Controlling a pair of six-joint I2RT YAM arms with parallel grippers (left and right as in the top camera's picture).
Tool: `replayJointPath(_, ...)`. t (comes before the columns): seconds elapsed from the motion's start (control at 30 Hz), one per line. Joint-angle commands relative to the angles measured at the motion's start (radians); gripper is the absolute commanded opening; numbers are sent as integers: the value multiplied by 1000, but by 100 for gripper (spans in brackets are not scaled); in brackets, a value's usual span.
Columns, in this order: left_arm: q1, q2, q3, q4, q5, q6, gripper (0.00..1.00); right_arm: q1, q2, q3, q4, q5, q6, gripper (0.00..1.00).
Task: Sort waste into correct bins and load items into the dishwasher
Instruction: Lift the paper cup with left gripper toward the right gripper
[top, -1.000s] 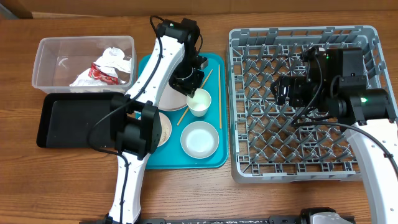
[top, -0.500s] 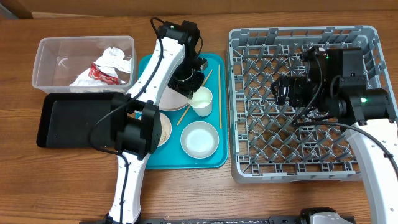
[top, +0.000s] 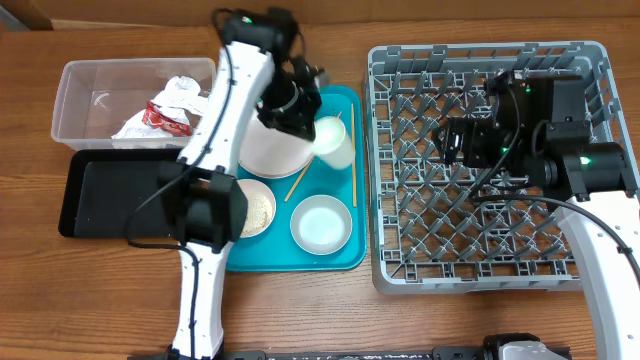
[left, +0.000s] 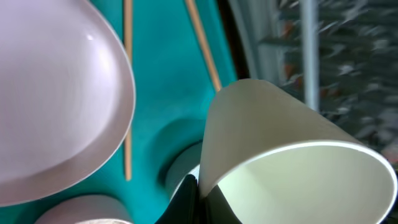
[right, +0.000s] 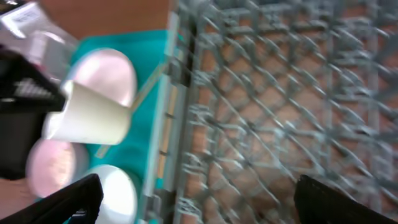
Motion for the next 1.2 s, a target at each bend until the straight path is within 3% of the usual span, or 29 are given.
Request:
replayJointPath(0.0, 62, -16, 26, -4, 254, 60, 4, -6, 3, 27, 44, -207, 19, 100)
replayJointPath(0.23, 161, -24, 25, -4, 621, 108, 4, -3, 5, 27, 214, -435, 148, 100)
replayJointPath(0.4, 177, -55, 24, -4, 762, 121, 4, 20, 37, 27, 333, -532, 173, 100)
replayJointPath(0.73, 167, -227, -47, -4, 791, 151, 4, 32, 167, 27, 562, -807, 173, 94)
replayJointPath(0.93, 183, -348, -258, -4, 796, 234, 4, 32, 176, 27, 592, -837, 169, 98)
replayJointPath(1.17, 191, -351, -399, -4, 909, 295, 4, 47, 179, 27, 592, -865, 160, 100)
